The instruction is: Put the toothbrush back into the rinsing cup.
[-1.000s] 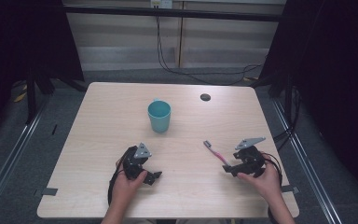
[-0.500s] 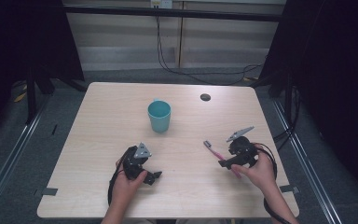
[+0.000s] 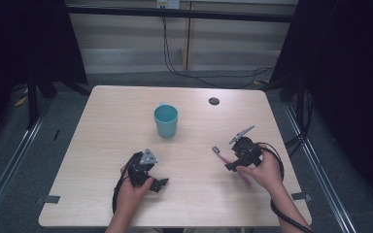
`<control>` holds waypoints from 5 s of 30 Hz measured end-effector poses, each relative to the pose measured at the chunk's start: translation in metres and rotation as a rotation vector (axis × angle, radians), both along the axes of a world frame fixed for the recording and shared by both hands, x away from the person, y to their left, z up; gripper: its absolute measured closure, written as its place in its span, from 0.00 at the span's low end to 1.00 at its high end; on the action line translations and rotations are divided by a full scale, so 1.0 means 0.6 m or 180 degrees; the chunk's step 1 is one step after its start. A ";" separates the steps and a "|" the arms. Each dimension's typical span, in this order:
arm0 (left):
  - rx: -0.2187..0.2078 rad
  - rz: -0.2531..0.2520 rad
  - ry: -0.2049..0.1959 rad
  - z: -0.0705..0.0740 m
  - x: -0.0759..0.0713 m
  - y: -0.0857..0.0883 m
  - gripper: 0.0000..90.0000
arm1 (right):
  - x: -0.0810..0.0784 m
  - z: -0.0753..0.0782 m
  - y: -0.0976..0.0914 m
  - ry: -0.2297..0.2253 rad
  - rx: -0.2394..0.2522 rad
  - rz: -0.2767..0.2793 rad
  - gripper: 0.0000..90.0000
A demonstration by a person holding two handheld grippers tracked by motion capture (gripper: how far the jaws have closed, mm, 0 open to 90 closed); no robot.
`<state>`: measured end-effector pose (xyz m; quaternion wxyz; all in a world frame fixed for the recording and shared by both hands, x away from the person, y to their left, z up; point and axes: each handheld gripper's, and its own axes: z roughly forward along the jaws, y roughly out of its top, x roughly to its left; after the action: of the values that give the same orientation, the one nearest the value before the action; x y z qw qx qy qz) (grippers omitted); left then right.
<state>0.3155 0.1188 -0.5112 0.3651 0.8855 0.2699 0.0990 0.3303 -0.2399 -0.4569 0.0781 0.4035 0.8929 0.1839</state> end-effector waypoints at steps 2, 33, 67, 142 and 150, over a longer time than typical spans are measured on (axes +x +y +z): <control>0.0001 0.0000 0.0001 0.000 0.000 0.000 0.00 | 0.006 -0.001 0.005 0.0068 -0.0025 0.0035 0.44; 0.0002 -0.0001 -0.0004 0.000 0.000 0.000 0.00 | 0.043 -0.016 0.024 0.0350 -0.0245 0.0038 0.59; -0.0007 0.0002 -0.0001 0.000 0.000 0.000 0.00 | 0.055 -0.021 0.041 0.0610 -0.0422 0.0061 0.82; -0.0006 0.0003 -0.0010 0.000 -0.001 0.000 0.00 | 0.059 0.078 0.036 -0.0515 0.0676 -0.0432 0.90; -0.0004 -0.0004 -0.0009 0.000 0.000 0.000 0.00 | 0.060 0.084 0.037 -0.0596 0.0822 -0.0497 0.90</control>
<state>0.3153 0.1186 -0.5113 0.3661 0.8853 0.2690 0.0998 0.3662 -0.2177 -0.4064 0.1225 0.4594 0.8166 0.3272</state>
